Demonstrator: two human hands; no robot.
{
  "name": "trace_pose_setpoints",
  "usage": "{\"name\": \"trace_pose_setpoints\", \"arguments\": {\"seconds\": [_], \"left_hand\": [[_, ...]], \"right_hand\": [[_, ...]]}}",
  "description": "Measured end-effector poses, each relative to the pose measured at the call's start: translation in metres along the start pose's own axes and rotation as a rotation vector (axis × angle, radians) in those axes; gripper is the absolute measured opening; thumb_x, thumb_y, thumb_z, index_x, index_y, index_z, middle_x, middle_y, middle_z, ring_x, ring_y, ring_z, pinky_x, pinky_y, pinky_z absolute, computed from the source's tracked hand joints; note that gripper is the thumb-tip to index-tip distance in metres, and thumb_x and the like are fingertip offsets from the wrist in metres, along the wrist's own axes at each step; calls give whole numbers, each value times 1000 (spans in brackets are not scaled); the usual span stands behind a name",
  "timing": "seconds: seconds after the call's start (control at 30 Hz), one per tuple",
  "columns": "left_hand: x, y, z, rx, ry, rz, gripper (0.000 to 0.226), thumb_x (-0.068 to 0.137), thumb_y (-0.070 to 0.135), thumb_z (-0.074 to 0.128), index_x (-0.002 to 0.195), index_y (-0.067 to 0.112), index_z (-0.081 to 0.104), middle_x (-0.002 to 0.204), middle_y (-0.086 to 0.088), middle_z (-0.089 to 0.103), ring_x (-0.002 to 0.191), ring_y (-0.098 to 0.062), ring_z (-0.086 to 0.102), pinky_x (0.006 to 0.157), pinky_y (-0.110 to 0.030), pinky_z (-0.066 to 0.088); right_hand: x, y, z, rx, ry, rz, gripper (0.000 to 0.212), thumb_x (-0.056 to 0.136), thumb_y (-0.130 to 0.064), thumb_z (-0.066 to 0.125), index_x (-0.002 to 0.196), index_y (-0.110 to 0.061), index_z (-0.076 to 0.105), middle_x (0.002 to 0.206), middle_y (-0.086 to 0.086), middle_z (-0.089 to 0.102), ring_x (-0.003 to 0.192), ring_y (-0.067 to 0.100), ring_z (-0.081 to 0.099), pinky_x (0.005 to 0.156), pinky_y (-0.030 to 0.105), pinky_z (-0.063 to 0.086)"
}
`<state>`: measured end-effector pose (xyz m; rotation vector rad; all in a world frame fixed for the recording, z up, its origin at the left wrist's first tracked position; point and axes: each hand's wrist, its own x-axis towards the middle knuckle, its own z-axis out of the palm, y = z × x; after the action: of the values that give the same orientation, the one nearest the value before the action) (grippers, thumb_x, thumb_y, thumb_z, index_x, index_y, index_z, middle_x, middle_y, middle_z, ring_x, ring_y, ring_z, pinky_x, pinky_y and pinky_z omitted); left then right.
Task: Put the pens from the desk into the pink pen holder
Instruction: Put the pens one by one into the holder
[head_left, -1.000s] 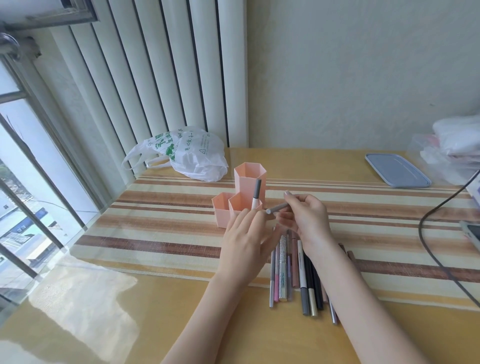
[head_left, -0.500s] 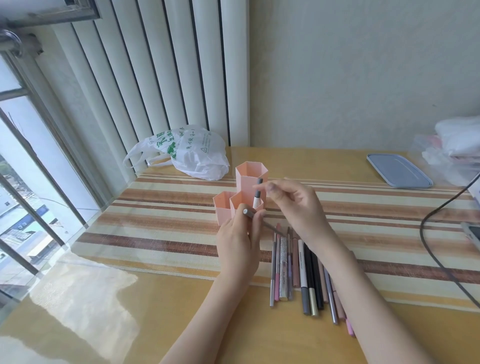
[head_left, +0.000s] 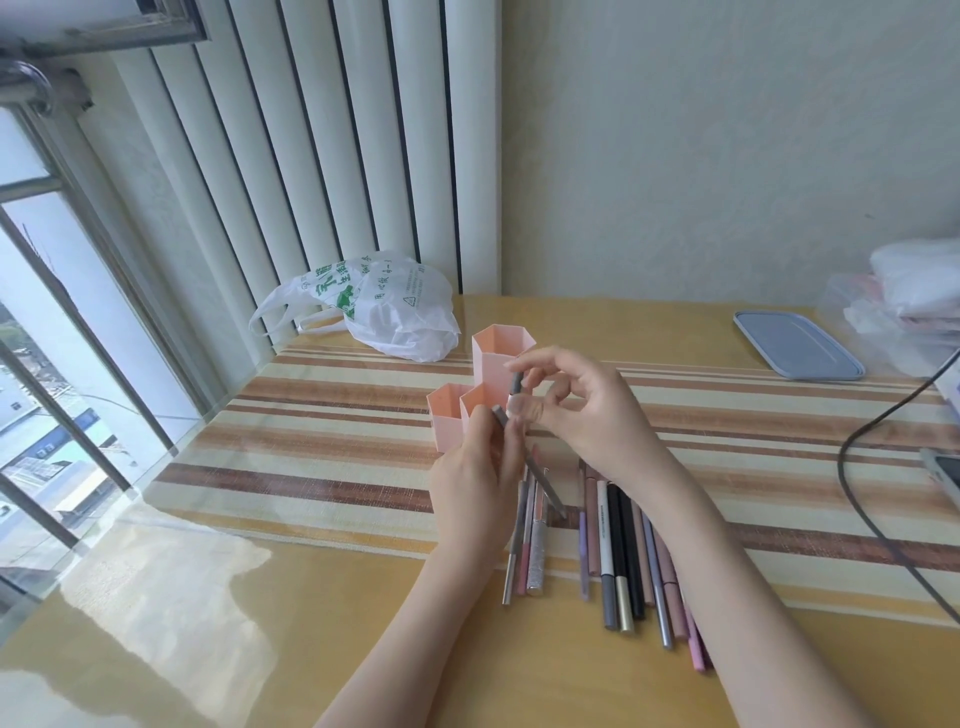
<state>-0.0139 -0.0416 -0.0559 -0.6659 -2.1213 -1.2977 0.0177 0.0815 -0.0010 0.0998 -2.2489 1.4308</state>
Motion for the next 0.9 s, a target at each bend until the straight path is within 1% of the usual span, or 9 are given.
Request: {"name": "trace_pose_setpoints", "arguments": {"seconds": [0.13, 0.27, 0.37, 0.43, 0.53, 0.63, 0.7, 0.83, 0.9], "left_hand": [[-1, -3, 0, 5, -17, -19, 44, 89, 41, 34, 77, 2, 50, 49, -9, 53, 43, -35, 49, 42, -37, 38], [1, -4, -4, 23, -15, -13, 40, 85, 45, 42, 75, 7, 51, 54, 3, 55, 47, -24, 53, 44, -34, 42], [0, -2, -8, -4, -14, 68, 30, 80, 39, 47, 76, 10, 51, 64, 9, 53, 56, -16, 52, 49, -34, 41], [2, -3, -9, -23, 39, 58, 29, 75, 32, 46, 83, 6, 54, 77, 0, 55, 72, -22, 50, 62, -36, 42], [5, -4, -7, 22, 94, -68, 50, 70, 36, 46, 107, 2, 52, 105, -11, 50, 99, -28, 44, 91, -33, 30], [5, -6, -5, 96, -12, -228, 75, 70, 55, 46, 128, 7, 42, 130, -12, 40, 126, -31, 33, 105, -36, 18], [4, -10, 0, 140, -112, -288, 86, 70, 63, 56, 135, 11, 36, 139, -10, 34, 136, -29, 23, 112, -39, 14], [6, -14, 5, 169, -121, -299, 70, 74, 49, 74, 125, 9, 47, 140, -8, 40, 134, -32, 28, 111, -41, 19], [8, -14, 4, 149, -101, -302, 64, 75, 45, 75, 119, 6, 50, 134, -9, 45, 130, -32, 33, 110, -41, 22]], "right_hand": [[-2, 4, 9, -40, -94, 48, 11, 74, -31, 78, 79, -28, 69, 73, -7, 64, 63, 5, 53, 64, 19, 49], [-2, 1, 12, -42, -42, 47, 7, 80, -24, 72, 76, -24, 66, 72, -6, 67, 63, 4, 56, 65, 28, 51], [-1, -4, 6, -46, 98, -7, 6, 89, -21, 63, 84, -23, 61, 79, -6, 68, 71, 10, 63, 67, 32, 55], [1, -9, 0, -10, 248, -70, 4, 94, -20, 57, 90, -19, 56, 82, -3, 68, 69, 11, 63, 57, 27, 52], [1, -21, -7, 120, 438, -177, 5, 99, -18, 47, 96, -22, 47, 81, 5, 69, 57, 13, 62, 45, 23, 47], [0, -30, -7, 182, 520, -289, 15, 100, -15, 42, 99, -30, 40, 82, 7, 69, 55, 18, 63, 46, 30, 52], [-1, -31, -1, 185, 522, -317, 18, 100, -11, 42, 101, -28, 38, 83, 10, 68, 55, 20, 64, 48, 31, 54], [-3, -20, 13, 60, 483, -300, 24, 99, -7, 44, 100, -30, 36, 83, 10, 69, 56, 15, 65, 53, 27, 55], [-3, -11, 18, 2, 455, -283, 15, 98, -8, 46, 99, -21, 38, 85, 9, 70, 58, 7, 65, 56, 23, 55]]}}
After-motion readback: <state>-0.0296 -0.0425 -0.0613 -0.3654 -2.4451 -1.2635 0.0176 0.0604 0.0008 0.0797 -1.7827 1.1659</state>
